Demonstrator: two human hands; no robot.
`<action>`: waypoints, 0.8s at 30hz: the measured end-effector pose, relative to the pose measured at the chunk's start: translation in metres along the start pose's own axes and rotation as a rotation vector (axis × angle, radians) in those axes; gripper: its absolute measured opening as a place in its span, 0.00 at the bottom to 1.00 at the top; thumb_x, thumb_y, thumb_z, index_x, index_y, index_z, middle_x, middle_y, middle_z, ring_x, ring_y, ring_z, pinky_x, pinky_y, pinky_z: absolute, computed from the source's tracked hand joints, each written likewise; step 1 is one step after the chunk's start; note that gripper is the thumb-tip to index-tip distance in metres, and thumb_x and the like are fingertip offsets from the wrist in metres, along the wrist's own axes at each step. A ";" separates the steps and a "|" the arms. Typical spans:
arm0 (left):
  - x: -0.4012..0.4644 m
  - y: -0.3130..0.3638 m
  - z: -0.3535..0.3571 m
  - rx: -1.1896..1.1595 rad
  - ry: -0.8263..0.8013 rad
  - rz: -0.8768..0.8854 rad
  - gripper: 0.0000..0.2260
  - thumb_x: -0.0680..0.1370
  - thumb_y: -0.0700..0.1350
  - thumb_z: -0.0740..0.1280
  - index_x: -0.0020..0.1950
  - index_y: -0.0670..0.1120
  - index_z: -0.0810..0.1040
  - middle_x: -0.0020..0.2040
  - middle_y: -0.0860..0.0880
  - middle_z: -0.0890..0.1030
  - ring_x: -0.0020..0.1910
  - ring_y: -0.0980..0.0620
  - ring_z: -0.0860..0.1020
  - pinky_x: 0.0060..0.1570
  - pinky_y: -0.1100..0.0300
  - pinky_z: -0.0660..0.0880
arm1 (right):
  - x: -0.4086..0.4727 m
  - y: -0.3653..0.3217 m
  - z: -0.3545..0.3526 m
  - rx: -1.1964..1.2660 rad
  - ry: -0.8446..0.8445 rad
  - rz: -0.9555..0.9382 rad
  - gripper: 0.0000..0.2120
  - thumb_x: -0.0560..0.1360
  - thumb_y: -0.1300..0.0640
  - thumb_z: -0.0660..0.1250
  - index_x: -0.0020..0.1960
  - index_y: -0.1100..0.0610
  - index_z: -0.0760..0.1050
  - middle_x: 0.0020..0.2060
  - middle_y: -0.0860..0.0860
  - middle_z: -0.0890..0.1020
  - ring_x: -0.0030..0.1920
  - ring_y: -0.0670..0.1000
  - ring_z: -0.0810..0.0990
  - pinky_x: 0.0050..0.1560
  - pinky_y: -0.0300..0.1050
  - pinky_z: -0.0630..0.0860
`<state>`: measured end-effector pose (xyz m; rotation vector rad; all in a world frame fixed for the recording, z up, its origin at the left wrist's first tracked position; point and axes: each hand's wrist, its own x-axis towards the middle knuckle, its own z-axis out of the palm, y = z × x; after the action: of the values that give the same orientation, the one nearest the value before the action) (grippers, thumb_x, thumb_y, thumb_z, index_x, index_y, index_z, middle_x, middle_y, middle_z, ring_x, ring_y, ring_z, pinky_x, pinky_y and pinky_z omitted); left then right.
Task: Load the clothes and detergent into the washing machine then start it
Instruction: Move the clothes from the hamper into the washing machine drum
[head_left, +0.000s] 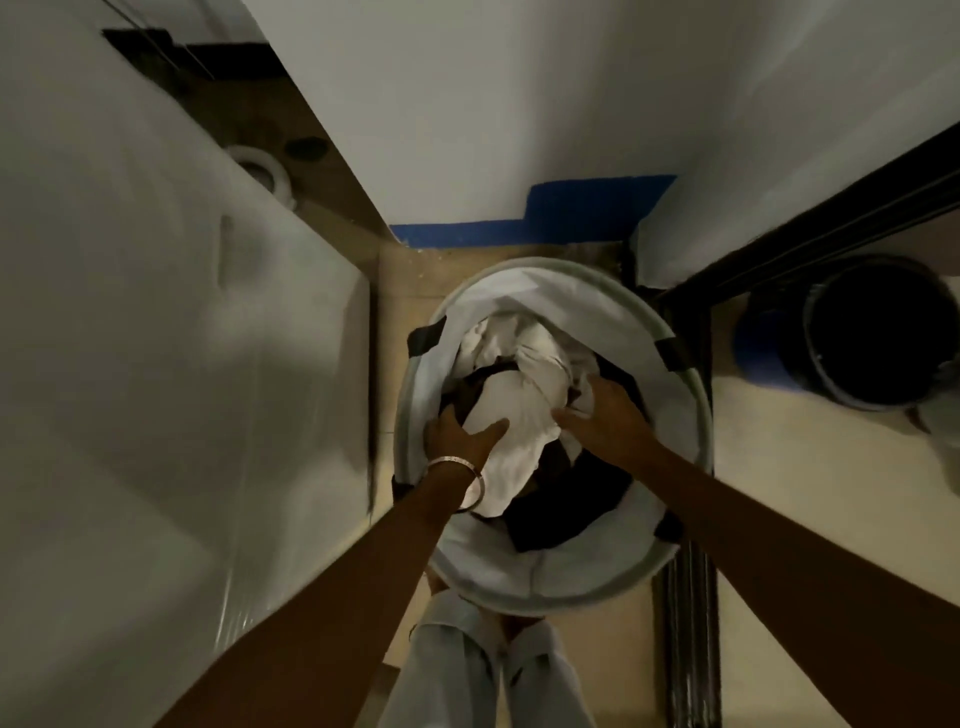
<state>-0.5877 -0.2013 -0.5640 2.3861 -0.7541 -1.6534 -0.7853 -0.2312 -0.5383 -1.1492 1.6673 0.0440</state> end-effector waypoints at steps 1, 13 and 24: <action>0.010 -0.005 0.003 -0.050 0.007 -0.044 0.55 0.51 0.69 0.73 0.74 0.45 0.65 0.71 0.43 0.70 0.71 0.43 0.69 0.70 0.46 0.67 | 0.013 0.004 0.003 0.041 0.027 -0.003 0.41 0.64 0.35 0.72 0.70 0.55 0.67 0.65 0.52 0.74 0.64 0.53 0.75 0.61 0.45 0.72; 0.040 -0.046 0.042 -0.514 -0.323 -0.450 0.54 0.50 0.67 0.79 0.71 0.48 0.68 0.66 0.49 0.74 0.66 0.47 0.73 0.65 0.53 0.69 | 0.071 0.030 0.049 0.516 -0.152 0.340 0.46 0.68 0.49 0.77 0.77 0.54 0.56 0.72 0.52 0.68 0.66 0.52 0.72 0.55 0.42 0.71; 0.055 -0.054 0.061 -0.618 -0.065 -0.356 0.54 0.47 0.69 0.79 0.69 0.52 0.71 0.64 0.51 0.77 0.64 0.48 0.75 0.67 0.49 0.71 | 0.111 0.044 0.045 0.228 0.094 0.242 0.69 0.48 0.27 0.78 0.79 0.48 0.47 0.77 0.49 0.57 0.76 0.54 0.59 0.73 0.56 0.62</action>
<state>-0.6115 -0.1714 -0.6548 2.0874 0.1885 -1.7545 -0.7805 -0.2562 -0.6634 -0.7858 1.8362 -0.0471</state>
